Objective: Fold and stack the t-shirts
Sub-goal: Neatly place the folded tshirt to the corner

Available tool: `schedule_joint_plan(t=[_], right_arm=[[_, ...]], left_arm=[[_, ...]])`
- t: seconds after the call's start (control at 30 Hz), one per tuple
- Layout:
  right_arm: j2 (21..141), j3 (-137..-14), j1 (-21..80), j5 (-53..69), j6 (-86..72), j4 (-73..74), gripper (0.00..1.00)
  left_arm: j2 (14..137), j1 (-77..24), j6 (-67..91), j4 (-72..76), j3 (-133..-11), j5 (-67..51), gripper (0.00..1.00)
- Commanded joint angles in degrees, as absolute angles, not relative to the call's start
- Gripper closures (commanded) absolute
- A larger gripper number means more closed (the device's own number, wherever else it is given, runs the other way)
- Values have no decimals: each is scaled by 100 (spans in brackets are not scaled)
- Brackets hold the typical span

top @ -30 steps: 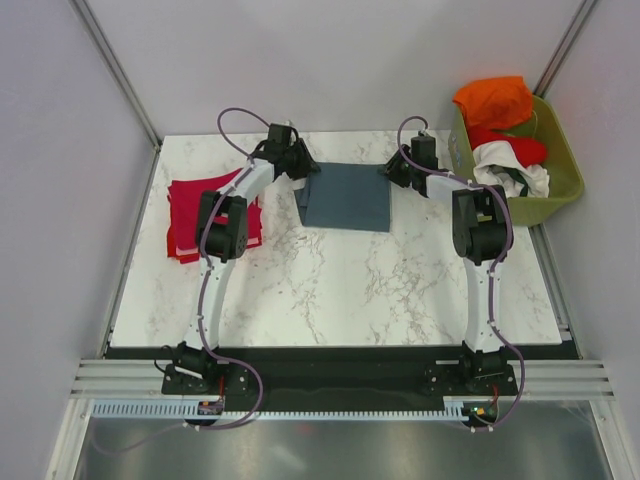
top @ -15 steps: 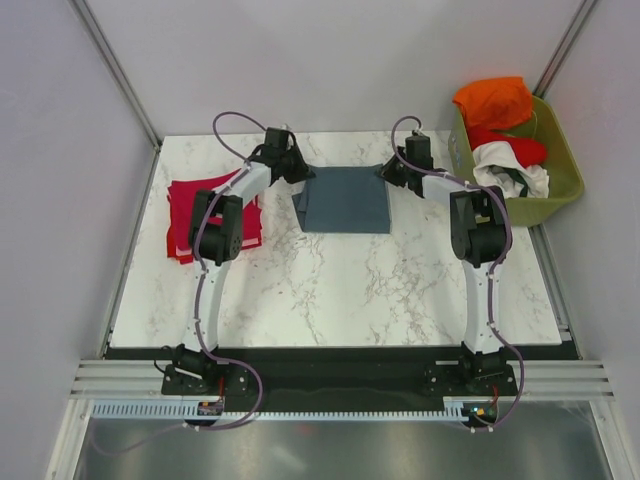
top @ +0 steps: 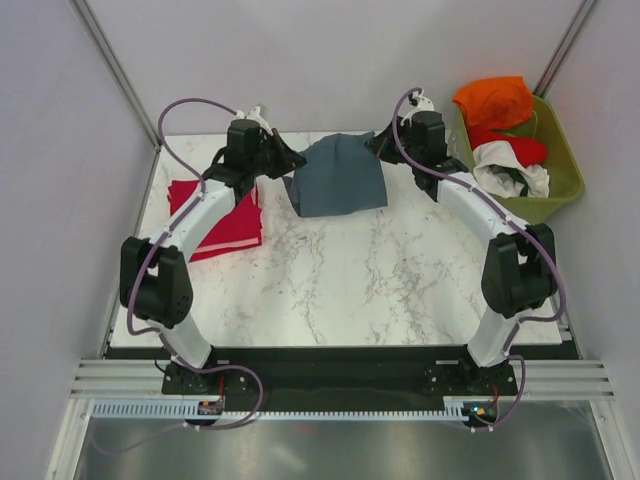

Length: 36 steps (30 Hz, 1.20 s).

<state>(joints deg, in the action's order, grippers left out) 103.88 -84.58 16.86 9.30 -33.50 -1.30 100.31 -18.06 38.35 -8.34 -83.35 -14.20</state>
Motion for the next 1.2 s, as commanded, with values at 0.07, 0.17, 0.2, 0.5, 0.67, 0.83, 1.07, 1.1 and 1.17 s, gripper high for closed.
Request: schedule_joint_plan(t=[0.07, 0.17, 0.2, 0.5, 0.67, 0.83, 1.07, 1.1, 1.17], right_arm=[[9651, -8727, 2029, 1107, -2962, 280, 100], [9484, -8929, 2275, 1125, -2936, 430, 100], [9475, -8964, 2346, 1125, -2936, 439, 100], [10018, -9641, 3514, 854, -2971, 598, 100], [10721, -10414, 4226, 633, -3111, 633, 100], [11539, -11195, 4614, 545, -3208, 633, 100], [12330, -11944, 4764, 528, -3366, 642, 100], [12462, -12005, 4764, 519, -3375, 642, 100], [12568, -12155, 4764, 510, -3366, 642, 100]], left_arm=[[8810, -1705, 3797, -1141, -8068, -1319, 98], [8395, -1530, 3630, -1764, -8112, -1048, 98], [8141, -1399, 3552, -1941, -8130, -915, 98], [7076, 156, 3235, -3084, -7805, -317, 98], [6715, 1079, 3120, -3480, -7621, 130, 98], [6539, 1546, 2909, -3691, -7471, 351, 98], [6521, 1968, 2971, -3656, -7277, 519, 98], [6669, 1986, 2979, -3665, -7330, 510, 98], [6811, 2013, 2997, -3630, -7374, 510, 98]])
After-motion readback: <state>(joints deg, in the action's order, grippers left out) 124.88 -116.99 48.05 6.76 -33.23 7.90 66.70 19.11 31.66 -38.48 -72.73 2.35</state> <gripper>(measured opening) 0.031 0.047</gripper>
